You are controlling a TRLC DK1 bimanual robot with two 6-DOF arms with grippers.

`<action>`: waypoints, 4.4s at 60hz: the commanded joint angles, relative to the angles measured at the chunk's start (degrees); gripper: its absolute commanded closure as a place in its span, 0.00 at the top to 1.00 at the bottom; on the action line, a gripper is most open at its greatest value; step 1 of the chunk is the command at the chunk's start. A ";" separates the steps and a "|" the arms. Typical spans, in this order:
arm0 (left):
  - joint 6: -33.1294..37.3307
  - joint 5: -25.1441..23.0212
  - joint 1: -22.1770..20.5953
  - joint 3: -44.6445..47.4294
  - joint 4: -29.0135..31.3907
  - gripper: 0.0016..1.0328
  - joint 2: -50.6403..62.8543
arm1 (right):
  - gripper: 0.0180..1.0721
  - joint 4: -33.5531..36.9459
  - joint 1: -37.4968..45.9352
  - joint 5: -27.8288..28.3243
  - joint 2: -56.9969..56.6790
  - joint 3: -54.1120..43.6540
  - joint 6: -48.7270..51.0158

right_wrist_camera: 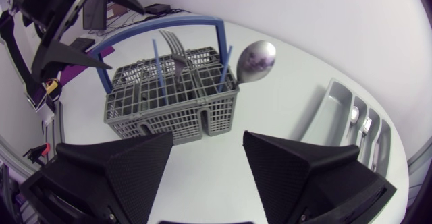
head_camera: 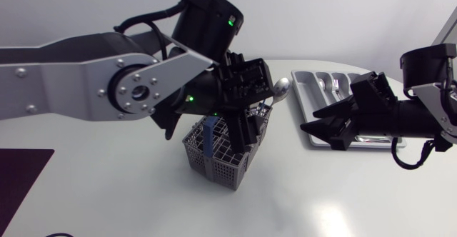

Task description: Unload the cutlery basket into the drawer organizer.

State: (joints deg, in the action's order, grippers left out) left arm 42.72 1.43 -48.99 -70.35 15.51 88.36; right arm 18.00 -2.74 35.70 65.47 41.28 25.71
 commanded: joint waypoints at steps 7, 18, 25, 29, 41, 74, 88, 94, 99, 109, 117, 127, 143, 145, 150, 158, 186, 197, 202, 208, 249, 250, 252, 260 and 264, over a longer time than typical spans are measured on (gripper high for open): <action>2.72 0.24 1.62 -4.54 -1.36 0.88 4.81 | 0.72 -1.48 -5.26 -1.95 -0.17 -2.08 -1.02; 3.60 0.33 3.20 -6.91 -1.62 0.77 8.24 | 0.72 -2.97 -7.01 -2.48 0.09 -2.78 -1.63; 3.86 0.33 3.73 -8.40 -1.62 0.70 10.17 | 0.72 -3.59 -7.63 -2.57 0.27 -3.04 -1.72; 4.04 0.33 3.73 -9.11 -1.62 0.63 10.87 | 0.72 -4.02 -8.07 -2.92 0.53 -3.04 -1.90; 4.04 0.41 3.47 -10.07 -1.53 0.41 12.10 | 0.72 -4.55 -8.42 -3.10 1.15 -3.04 -1.98; 3.95 0.41 2.41 -10.42 1.46 0.06 11.75 | 0.72 -7.45 -10.88 -4.85 4.22 -2.25 -3.04; 2.98 -1.34 2.41 -10.60 2.42 0.04 9.64 | 0.72 -7.54 -11.23 -4.94 4.75 -2.08 -3.04; 2.46 -2.13 2.50 -11.30 3.48 0.04 9.03 | 0.72 -7.54 -11.32 -4.94 4.66 -2.25 -3.04; 1.84 -2.40 2.59 -11.13 3.56 0.04 8.06 | 0.72 -7.54 -11.32 -4.94 4.58 -2.25 -3.04; 0.96 -2.49 2.41 -10.86 3.48 0.04 6.57 | 0.72 -7.54 -12.02 -5.38 4.58 -2.17 -3.13; 1.40 -2.66 2.41 -11.13 3.48 0.04 5.33 | 0.72 -7.45 -12.55 -5.38 4.40 -2.08 -3.30; 2.72 -5.12 2.67 -11.74 4.18 0.04 4.28 | 0.72 -7.45 -13.34 -5.38 4.31 -2.17 -3.21; 8.08 -6.35 1.97 -9.19 4.18 0.04 3.23 | 0.72 -7.89 -14.40 -5.56 7.74 -1.11 -1.54; 8.52 -6.35 1.97 -9.02 4.09 0.04 3.05 | 0.72 -8.24 -14.40 -5.56 7.92 -1.11 -1.46; 10.01 -6.44 1.80 -8.49 4.09 0.04 2.61 | 0.72 -10.00 -14.75 -5.56 9.76 -0.41 -1.63; 13.09 -6.79 1.53 -7.17 4.09 0.04 1.56 | 0.72 -10.79 -15.98 -5.56 11.78 0.38 -1.81; 18.10 -11.10 1.88 -10.60 10.33 0.04 0.68 | 0.72 -12.02 -16.86 -5.56 13.45 0.73 -1.90; 19.77 -11.10 1.71 -12.80 12.79 0.04 0.76 | 0.72 -12.11 -17.21 -5.47 13.54 0.65 -1.81; 20.56 -11.10 1.53 -13.33 13.41 0.04 0.76 | 0.72 -12.11 -17.38 -5.47 13.28 0.65 -1.90; 20.74 -11.10 1.36 -13.59 13.76 0.04 0.41 | 0.72 -12.11 -17.91 -5.47 12.75 0.65 -1.98; 14.06 -7.58 -0.14 -17.28 14.73 0.04 -2.14 | 0.72 -12.02 -19.41 -7.23 7.30 -1.99 -3.57; 13.71 -7.50 -0.14 -17.46 14.73 0.04 -2.14 | 0.72 -12.02 -19.41 -7.23 6.95 -2.17 -3.65; 11.95 -7.41 -0.14 -18.07 14.73 0.04 -2.31 | 0.72 -11.93 -19.41 -7.23 5.63 -2.78 -3.74; 2.63 -7.06 0.30 -20.09 14.55 0.05 -2.75 | 0.72 -11.50 -18.53 -7.23 -1.31 -5.42 -3.74; -2.99 -6.97 0.83 -21.06 14.20 0.05 -2.84 | 0.72 -11.32 -17.56 -7.49 -5.62 -6.91 -3.92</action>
State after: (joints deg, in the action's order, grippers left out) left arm 47.16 -5.72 -48.56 -88.53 30.15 87.22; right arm 6.20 -21.26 28.67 64.29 36.88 22.87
